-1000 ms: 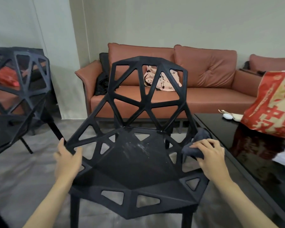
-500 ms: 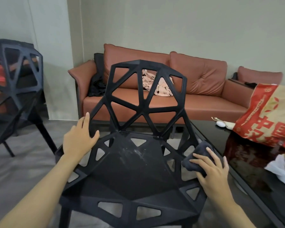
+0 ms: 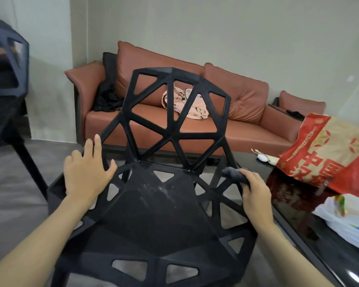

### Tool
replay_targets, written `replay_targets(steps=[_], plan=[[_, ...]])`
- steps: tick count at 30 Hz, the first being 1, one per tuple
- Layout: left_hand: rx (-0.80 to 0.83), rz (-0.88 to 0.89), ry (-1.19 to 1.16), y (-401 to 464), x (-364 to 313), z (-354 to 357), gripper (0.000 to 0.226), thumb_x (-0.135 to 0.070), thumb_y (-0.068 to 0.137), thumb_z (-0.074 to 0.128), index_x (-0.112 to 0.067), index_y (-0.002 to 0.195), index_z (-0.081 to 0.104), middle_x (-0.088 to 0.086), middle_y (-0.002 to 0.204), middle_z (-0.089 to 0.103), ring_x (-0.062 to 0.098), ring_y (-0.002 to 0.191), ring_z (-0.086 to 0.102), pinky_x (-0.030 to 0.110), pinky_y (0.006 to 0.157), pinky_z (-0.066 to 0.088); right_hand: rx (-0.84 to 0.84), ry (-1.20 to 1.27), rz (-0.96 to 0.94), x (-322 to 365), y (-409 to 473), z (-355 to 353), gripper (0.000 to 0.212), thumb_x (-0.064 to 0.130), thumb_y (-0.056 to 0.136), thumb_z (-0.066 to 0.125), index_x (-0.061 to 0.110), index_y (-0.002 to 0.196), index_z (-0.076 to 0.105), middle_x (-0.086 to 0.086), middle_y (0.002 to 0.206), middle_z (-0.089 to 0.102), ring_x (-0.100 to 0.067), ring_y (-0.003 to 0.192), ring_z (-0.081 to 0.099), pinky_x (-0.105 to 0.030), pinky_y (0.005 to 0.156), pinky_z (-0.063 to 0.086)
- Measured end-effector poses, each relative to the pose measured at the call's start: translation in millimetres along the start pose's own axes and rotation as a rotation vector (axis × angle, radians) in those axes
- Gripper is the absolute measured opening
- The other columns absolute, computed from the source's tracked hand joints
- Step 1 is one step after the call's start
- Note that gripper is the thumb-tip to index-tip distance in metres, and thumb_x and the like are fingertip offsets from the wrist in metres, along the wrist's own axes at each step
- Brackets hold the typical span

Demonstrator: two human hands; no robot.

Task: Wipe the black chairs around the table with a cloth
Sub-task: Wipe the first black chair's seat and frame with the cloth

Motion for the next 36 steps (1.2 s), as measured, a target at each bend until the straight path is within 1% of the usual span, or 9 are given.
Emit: replay_targets(steps=[4, 6, 8, 11, 17, 20, 26, 31, 36], plan=[[-0.012, -0.014, 0.007, 2, 2, 1, 0.085, -0.054, 0.092, 0.037, -0.003, 0.160, 0.029, 0.020, 0.149, 0.049, 0.041, 0.081, 0.053, 0.048, 0.070, 0.041, -0.073, -0.013, -0.065, 21, 70, 23, 0.052, -0.009, 0.088, 0.058, 0.021, 0.130, 0.065, 0.000, 0.124, 0.064, -0.028, 0.112, 0.060, -0.042, 0.090, 0.049], [-0.024, -0.013, 0.015, 2, 2, 0, 0.086, -0.055, 0.092, 0.037, -0.004, 0.160, 0.029, 0.019, 0.150, 0.049, 0.039, 0.081, 0.052, 0.047, 0.070, 0.041, -0.044, -0.221, -0.193, 28, 97, 47, 0.056, -0.008, 0.082, 0.064, 0.023, 0.128, 0.065, -0.002, 0.124, 0.066, -0.035, 0.116, 0.060, -0.052, 0.098, 0.047], [-0.036, -0.012, 0.030, 2, 1, 1, 0.087, -0.056, 0.092, 0.038, -0.004, 0.160, 0.029, 0.018, 0.150, 0.049, 0.038, 0.080, 0.051, 0.046, 0.070, 0.039, 0.024, -0.488, -0.303, 23, 111, 75, 0.053, -0.004, 0.081, 0.070, 0.025, 0.124, 0.067, -0.003, 0.127, 0.066, -0.039, 0.130, 0.054, -0.061, 0.109, 0.036], [-0.035, -0.020, 0.058, 2, 2, 4, 0.088, -0.057, 0.091, 0.039, -0.005, 0.161, 0.028, 0.016, 0.151, 0.048, 0.037, 0.081, 0.052, 0.045, 0.072, 0.040, 0.075, -0.662, -0.343, 16, 120, 102, 0.043, 0.000, 0.082, 0.075, 0.020, 0.120, 0.070, -0.008, 0.131, 0.067, -0.043, 0.141, 0.044, -0.067, 0.109, 0.034], [-0.027, -0.011, 0.087, 2, 2, 5, 0.088, -0.058, 0.091, 0.038, -0.006, 0.161, 0.028, 0.015, 0.150, 0.048, 0.038, 0.083, 0.054, 0.043, 0.071, 0.040, 0.055, -0.823, -0.391, 30, 116, 117, 0.016, 0.007, 0.084, 0.070, 0.015, 0.098, 0.070, -0.007, 0.100, 0.068, -0.036, 0.113, 0.056, -0.057, 0.101, 0.036], [-0.030, -0.013, 0.096, 2, 3, 3, 0.087, -0.057, 0.091, 0.037, -0.006, 0.160, 0.030, 0.015, 0.149, 0.049, 0.037, 0.081, 0.054, 0.041, 0.069, 0.038, 0.158, -0.850, -0.481, 35, 106, 135, 0.015, 0.013, 0.086, 0.069, 0.017, 0.100, 0.072, -0.007, 0.109, 0.063, -0.035, 0.109, 0.054, -0.051, 0.093, 0.037], [-0.031, 0.007, 0.095, 0, 5, 2, 0.082, -0.051, 0.090, 0.039, -0.006, 0.158, 0.034, 0.014, 0.144, 0.053, 0.037, 0.075, 0.053, 0.038, 0.064, 0.029, 0.421, -0.816, -0.481, 40, 69, 174, 0.031, 0.021, 0.100, 0.055, 0.025, 0.129, 0.065, -0.007, 0.144, 0.042, -0.036, 0.125, 0.045, -0.045, 0.095, 0.044], [-0.043, -0.012, 0.093, 1, 5, 1, 0.081, -0.051, 0.091, 0.038, -0.008, 0.158, 0.035, 0.012, 0.143, 0.054, 0.036, 0.073, 0.053, 0.038, 0.062, 0.030, 0.427, -0.940, -0.543, 53, 107, 147, 0.022, 0.026, 0.099, 0.059, 0.026, 0.118, 0.071, -0.004, 0.129, 0.047, -0.033, 0.120, 0.045, -0.041, 0.090, 0.044], [-0.070, -0.012, 0.096, 2, 5, 3, 0.082, -0.052, 0.090, 0.039, -0.007, 0.158, 0.034, 0.013, 0.145, 0.053, 0.038, 0.073, 0.053, 0.038, 0.063, 0.031, 0.533, -0.800, -0.457, 51, 81, 165, 0.033, 0.015, 0.102, 0.055, 0.028, 0.130, 0.064, -0.002, 0.130, 0.045, -0.033, 0.118, 0.045, -0.041, 0.086, 0.048]])
Point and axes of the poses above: each hand's wrist, its own y-axis towards the middle knuckle, its own z-axis out of the palm, x = y × z, the point moved 6 cm from there along y, towards the middle knuckle
